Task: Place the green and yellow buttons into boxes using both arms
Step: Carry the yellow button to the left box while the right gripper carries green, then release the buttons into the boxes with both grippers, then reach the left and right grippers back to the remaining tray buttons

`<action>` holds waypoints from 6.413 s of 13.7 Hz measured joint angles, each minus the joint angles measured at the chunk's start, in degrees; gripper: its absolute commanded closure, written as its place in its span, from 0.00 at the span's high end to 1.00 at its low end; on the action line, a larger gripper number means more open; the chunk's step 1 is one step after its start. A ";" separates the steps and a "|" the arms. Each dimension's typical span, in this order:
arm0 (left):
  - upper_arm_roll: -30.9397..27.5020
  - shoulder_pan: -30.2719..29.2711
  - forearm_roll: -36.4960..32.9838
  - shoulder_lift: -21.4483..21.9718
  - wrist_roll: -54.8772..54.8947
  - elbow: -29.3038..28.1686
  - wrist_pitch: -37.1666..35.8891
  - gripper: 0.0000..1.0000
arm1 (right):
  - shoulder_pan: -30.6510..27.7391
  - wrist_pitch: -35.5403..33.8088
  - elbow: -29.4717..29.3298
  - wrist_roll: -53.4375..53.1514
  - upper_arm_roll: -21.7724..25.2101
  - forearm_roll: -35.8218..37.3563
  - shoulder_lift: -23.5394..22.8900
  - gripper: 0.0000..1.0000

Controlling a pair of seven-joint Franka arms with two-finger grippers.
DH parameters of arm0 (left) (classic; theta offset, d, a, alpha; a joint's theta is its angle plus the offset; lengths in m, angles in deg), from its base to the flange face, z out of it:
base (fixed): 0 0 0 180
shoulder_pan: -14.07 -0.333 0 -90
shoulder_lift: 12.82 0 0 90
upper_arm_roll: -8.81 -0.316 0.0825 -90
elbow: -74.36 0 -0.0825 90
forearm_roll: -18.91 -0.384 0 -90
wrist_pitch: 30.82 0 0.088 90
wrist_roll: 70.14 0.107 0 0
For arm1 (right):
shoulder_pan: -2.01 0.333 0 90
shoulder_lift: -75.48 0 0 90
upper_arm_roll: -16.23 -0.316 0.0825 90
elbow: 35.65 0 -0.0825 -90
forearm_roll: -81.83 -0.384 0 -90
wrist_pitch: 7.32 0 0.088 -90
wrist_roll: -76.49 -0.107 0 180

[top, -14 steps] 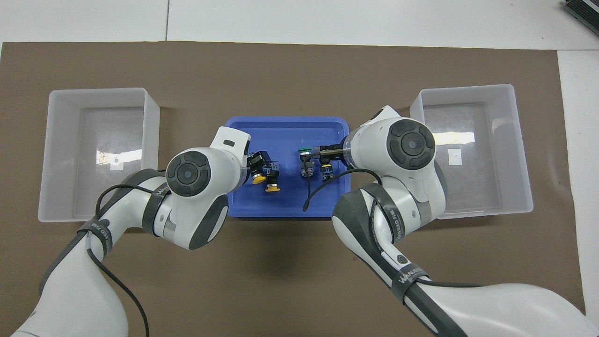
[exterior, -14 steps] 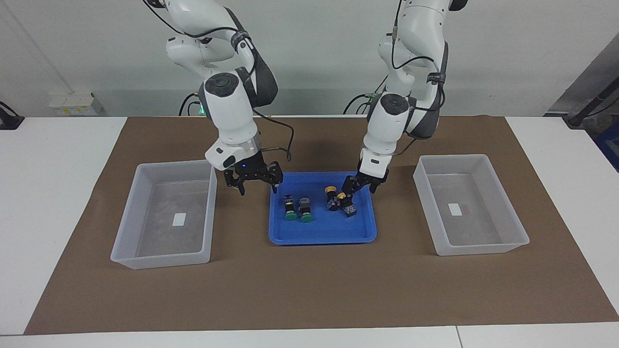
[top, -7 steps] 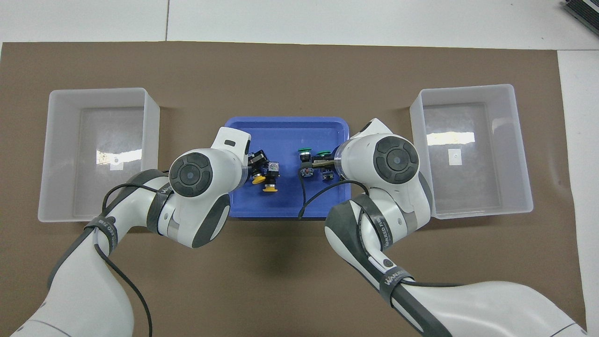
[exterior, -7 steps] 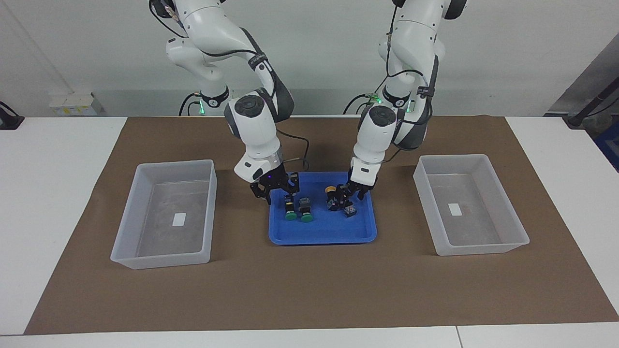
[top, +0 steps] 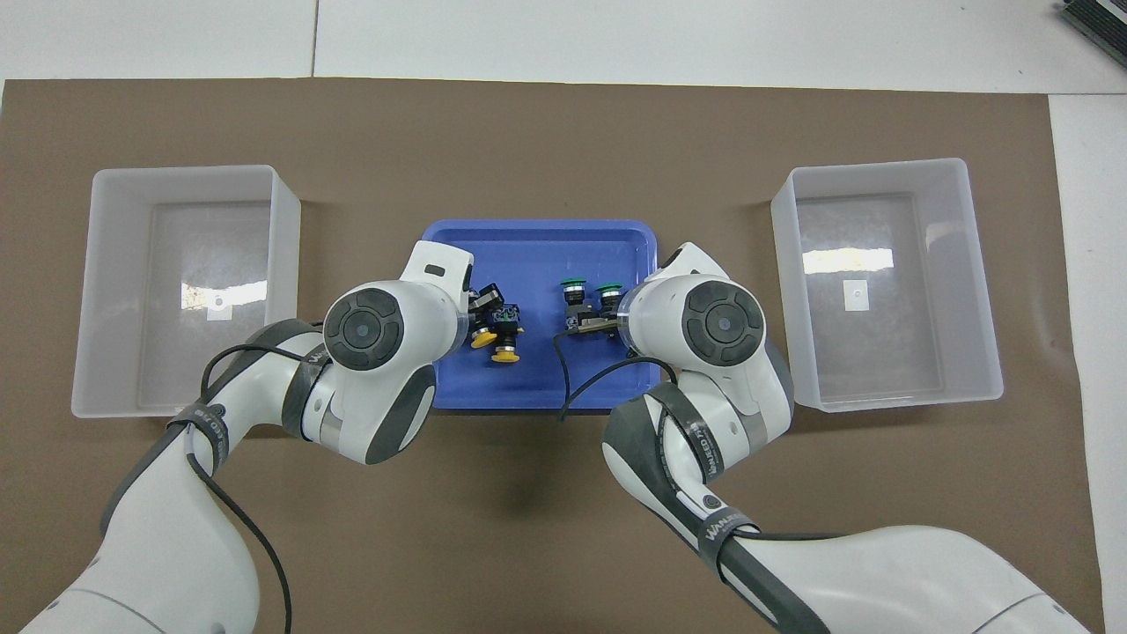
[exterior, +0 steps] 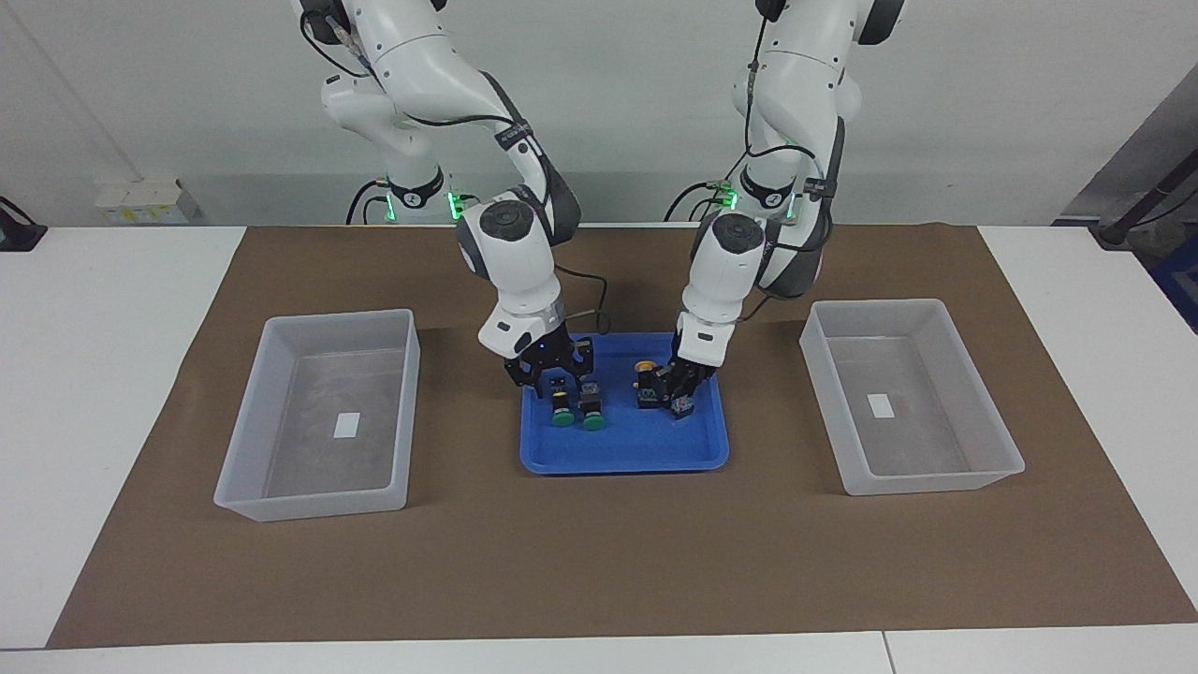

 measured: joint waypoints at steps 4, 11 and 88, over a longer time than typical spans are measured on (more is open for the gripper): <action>-0.06 0.04 -0.38 0.00 0.00 0.36 -1.02 0.00 | 0.00 1.83 2.00 0.00 0.00 0.04 -0.02 0.50; -1.22 -2.29 -1.55 4.10 0.31 9.02 -17.77 0.00 | 0.00 2.88 2.89 -1.49 0.02 0.04 -0.01 0.00; 0.96 -1.81 -3.08 7.84 13.56 -1.34 -3.62 0.96 | 4.85 -1.51 -7.68 -23.20 -0.19 22.93 -6.46 0.00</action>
